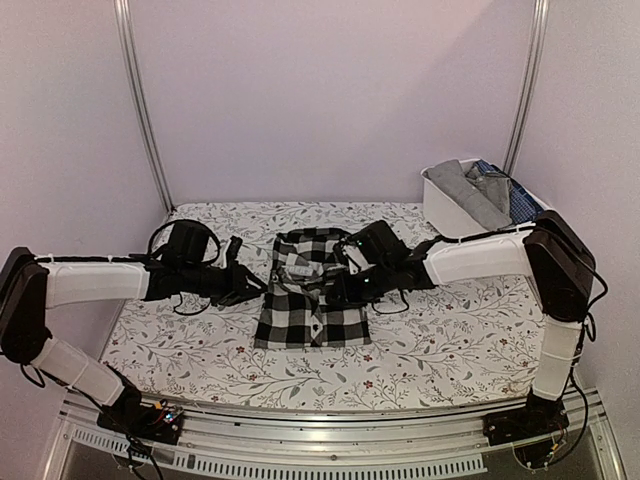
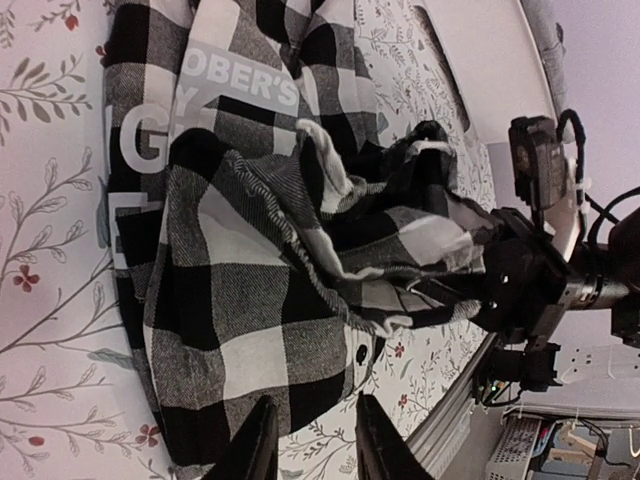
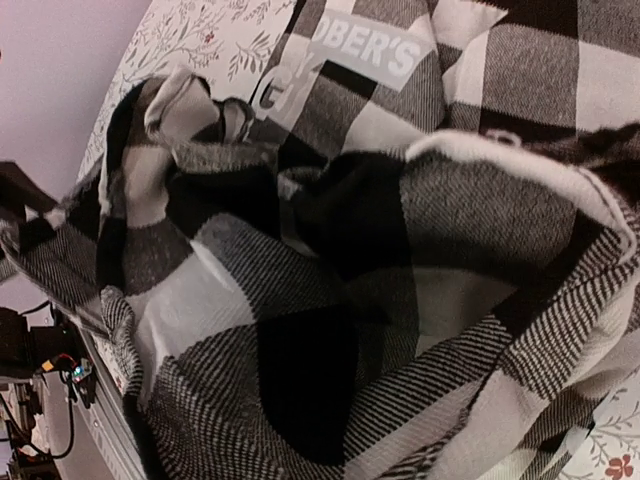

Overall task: Fold and stack the long sleeve shirts
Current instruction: Smooth out the 2/3-rectangle-folded shirt at the center of the board.

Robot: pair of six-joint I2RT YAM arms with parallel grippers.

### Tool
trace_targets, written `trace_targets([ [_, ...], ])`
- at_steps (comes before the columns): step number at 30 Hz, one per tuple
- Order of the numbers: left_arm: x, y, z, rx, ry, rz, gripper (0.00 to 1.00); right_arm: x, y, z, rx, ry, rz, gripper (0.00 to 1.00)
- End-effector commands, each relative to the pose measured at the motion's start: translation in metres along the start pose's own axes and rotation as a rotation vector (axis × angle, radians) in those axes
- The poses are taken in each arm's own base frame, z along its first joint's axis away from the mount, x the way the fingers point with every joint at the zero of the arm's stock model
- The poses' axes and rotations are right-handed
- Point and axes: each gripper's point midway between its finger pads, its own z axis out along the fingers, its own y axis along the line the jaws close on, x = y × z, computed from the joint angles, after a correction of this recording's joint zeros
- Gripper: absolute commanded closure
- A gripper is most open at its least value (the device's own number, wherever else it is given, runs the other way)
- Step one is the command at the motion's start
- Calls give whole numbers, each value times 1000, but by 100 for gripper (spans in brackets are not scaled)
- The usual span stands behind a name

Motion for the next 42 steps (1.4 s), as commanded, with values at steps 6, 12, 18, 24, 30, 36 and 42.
trace_targets([
  [6,10,-13,16,32,16,40,74,-76,-25,47,-5,-61,9,78],
  [12,8,-12,31,29,31,42,74,-86,-52,66,51,-58,26,70],
  [18,-5,-21,49,49,41,60,74,-118,-42,35,79,-130,-9,60],
  [24,-34,-32,74,58,21,72,74,-150,-21,-12,109,-227,-53,50],
  [30,-63,6,116,-26,46,46,74,-158,-9,-50,121,-277,-48,48],
  [36,-78,27,150,-33,129,45,76,-145,3,-56,67,-256,-44,48],
  [42,-97,-2,136,19,91,98,71,-128,-15,-45,99,-223,-20,50],
])
